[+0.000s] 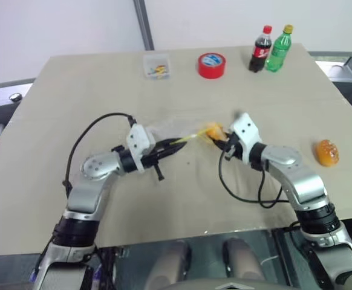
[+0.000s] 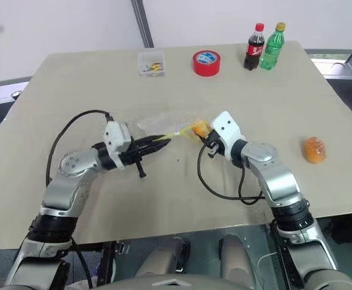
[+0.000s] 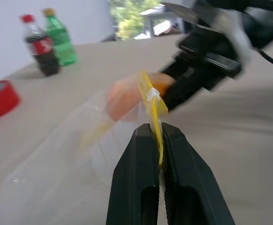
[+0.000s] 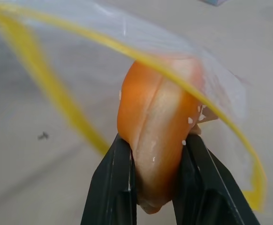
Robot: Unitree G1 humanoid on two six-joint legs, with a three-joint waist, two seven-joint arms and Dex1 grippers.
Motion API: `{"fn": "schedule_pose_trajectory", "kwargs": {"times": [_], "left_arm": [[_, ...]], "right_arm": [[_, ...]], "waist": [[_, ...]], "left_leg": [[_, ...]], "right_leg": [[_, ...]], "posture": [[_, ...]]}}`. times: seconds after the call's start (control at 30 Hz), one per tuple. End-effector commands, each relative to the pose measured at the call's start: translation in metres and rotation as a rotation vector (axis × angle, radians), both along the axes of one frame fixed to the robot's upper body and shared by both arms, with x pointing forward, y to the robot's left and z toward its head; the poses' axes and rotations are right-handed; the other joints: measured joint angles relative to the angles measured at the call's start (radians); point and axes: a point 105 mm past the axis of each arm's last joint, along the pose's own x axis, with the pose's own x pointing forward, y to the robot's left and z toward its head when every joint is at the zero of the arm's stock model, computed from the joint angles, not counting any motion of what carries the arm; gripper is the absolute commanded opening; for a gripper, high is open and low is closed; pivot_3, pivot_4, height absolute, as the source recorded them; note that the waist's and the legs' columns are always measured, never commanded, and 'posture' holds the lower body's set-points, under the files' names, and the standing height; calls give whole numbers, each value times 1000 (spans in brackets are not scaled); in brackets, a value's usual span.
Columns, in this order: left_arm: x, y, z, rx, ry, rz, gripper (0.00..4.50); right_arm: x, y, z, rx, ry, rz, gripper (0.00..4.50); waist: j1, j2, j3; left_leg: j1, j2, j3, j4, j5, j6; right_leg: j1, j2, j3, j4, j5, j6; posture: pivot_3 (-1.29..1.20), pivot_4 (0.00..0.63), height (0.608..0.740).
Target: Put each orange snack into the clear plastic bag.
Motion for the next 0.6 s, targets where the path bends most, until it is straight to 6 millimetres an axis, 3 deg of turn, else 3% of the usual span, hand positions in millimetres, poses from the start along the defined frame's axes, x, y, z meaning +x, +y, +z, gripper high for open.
{"fn": "schedule_pose_trajectory", "kwargs": {"times": [0.03,0.2,0.3,0.43,0.53,0.57,0.6], "left_arm": [[-13,1,-3,48,-27,-64,0],[-18,0,-11,72,-23,-94,0],[-16,1,-13,59,-22,-78,0],[-7,7,-15,18,-5,9,0],[3,10,-15,-20,1,94,0],[9,11,-15,-29,-3,131,0],[15,12,-14,-35,-13,172,0]], "right_arm": [[-3,13,9,108,67,59,755],[5,37,-5,270,243,26,755],[18,49,-15,282,248,-29,755],[23,41,-12,231,149,-52,2195],[16,31,-2,225,99,-41,3749],[10,27,5,246,93,-22,4123],[3,21,10,261,87,-5,4123]], "waist": [[-3,0,0],[-1,0,0],[-2,0,0],[4,1,0],[2,0,0],[2,0,0],[3,1,0]], "left_leg": [[0,0,0,0,0,0],[0,1,0,0,0,0],[0,0,0,0,0,0],[0,0,-1,0,0,0],[0,0,-1,0,0,0],[0,0,-1,0,0,0],[0,0,-1,0,0,0]], "right_leg": [[0,0,0,0,0,0],[0,0,0,0,0,0],[0,0,0,0,1,-1],[0,0,-1,-1,0,-1],[0,0,-1,-1,1,-1],[0,0,-1,-1,1,-1],[0,0,-1,-1,0,-1]], "posture": [[0,150,713],[0,150,713],[0,150,713],[0,150,713],[0,150,713],[0,150,713],[0,150,713]]}}
